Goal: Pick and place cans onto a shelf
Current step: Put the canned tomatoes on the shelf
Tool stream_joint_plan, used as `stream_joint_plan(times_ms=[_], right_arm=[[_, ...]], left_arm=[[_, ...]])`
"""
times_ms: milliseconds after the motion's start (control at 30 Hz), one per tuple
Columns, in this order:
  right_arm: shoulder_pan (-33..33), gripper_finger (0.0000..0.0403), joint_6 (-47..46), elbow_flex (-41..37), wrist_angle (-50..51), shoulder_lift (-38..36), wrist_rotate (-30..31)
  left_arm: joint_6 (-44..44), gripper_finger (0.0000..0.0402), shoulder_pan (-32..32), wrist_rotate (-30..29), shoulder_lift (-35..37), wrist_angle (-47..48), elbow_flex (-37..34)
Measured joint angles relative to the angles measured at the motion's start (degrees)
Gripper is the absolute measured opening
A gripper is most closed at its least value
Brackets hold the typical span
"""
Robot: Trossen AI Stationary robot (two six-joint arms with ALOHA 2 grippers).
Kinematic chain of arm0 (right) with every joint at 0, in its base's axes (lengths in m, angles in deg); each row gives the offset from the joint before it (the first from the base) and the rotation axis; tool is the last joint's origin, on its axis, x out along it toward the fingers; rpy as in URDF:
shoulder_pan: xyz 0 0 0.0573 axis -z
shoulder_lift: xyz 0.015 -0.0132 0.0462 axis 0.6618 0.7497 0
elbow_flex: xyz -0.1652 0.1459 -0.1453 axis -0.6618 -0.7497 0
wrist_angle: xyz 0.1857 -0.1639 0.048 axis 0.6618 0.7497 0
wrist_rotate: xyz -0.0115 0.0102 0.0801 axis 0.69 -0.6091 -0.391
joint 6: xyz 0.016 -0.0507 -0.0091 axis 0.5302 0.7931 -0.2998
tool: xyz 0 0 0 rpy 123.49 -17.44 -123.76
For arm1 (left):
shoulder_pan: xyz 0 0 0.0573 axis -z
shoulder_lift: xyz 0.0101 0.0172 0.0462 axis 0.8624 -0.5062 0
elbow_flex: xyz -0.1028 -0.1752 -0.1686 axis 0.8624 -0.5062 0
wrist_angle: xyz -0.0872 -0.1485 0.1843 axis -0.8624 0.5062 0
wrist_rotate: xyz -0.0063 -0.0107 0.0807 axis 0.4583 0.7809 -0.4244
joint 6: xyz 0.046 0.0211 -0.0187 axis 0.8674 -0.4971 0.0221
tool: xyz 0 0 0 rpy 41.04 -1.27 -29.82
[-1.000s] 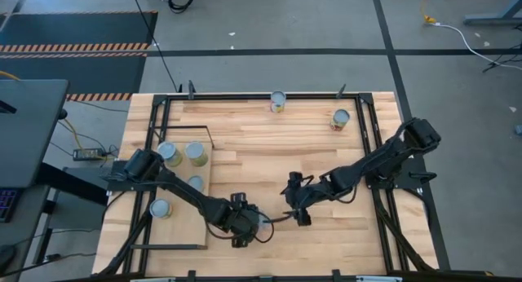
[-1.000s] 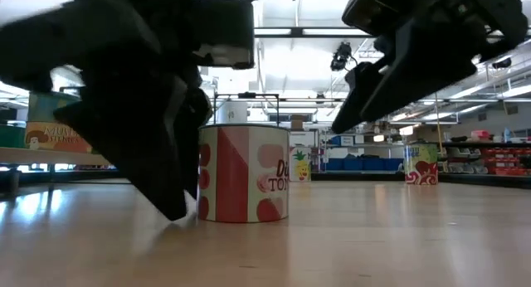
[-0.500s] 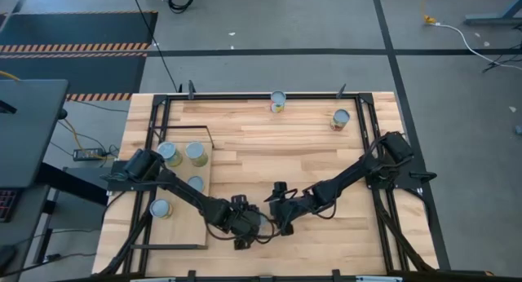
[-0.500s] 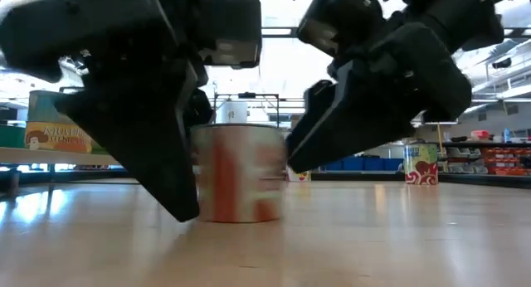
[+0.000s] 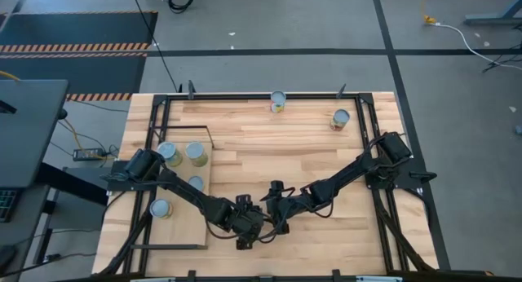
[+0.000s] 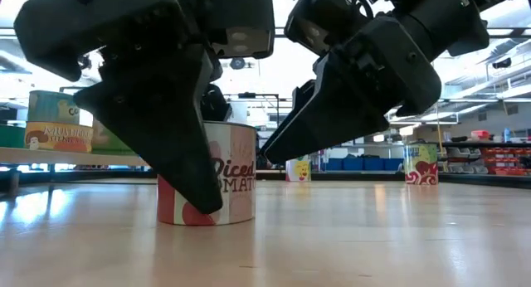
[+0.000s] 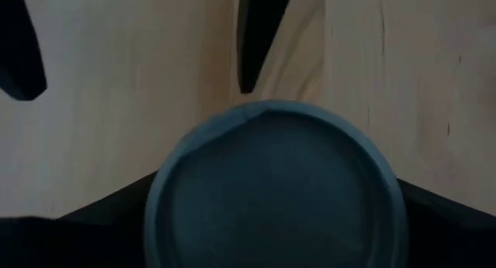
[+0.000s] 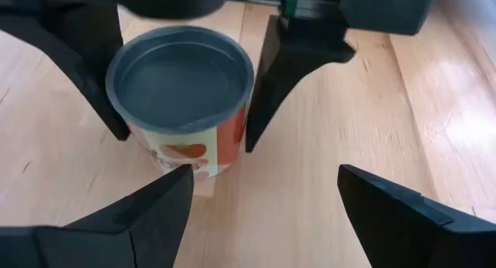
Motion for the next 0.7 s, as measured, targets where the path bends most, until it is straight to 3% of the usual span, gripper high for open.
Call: stream_joint_plan(times_ms=[167, 333, 433, 567, 700], right_arm=[[0.0, 0.0327, 0.0, 0.0, 0.8, 0.0, 0.0], [0.0, 0.0327, -0.1, 0.0, 4.9, 0.0, 0.3], [0.0, 0.0327, -0.7, 0.0, 6.3, 0.0, 1.1], [0.0, 0.0327, -2.5, 0.0, 6.5, -0.1, 1.2], [0.0, 0.0327, -3.2, -0.1, 7.0, -0.1, 1.2]], left_arm=[[-1.4, 0.0276, -0.4, -0.1, 0.2, -0.1, 0.0], [-2.3, 0.0274, -0.9, 2.0, 3.9, 8.3, 1.5], [-2.9, 0.0274, 0.3, 0.3, 8.7, 14.3, 2.3], [-4.5, 0.0274, 3.2, -2.3, 15.1, 22.1, 0.6], [-4.8, 0.0274, 6.0, 0.2, 20.5, 26.7, -3.3]])
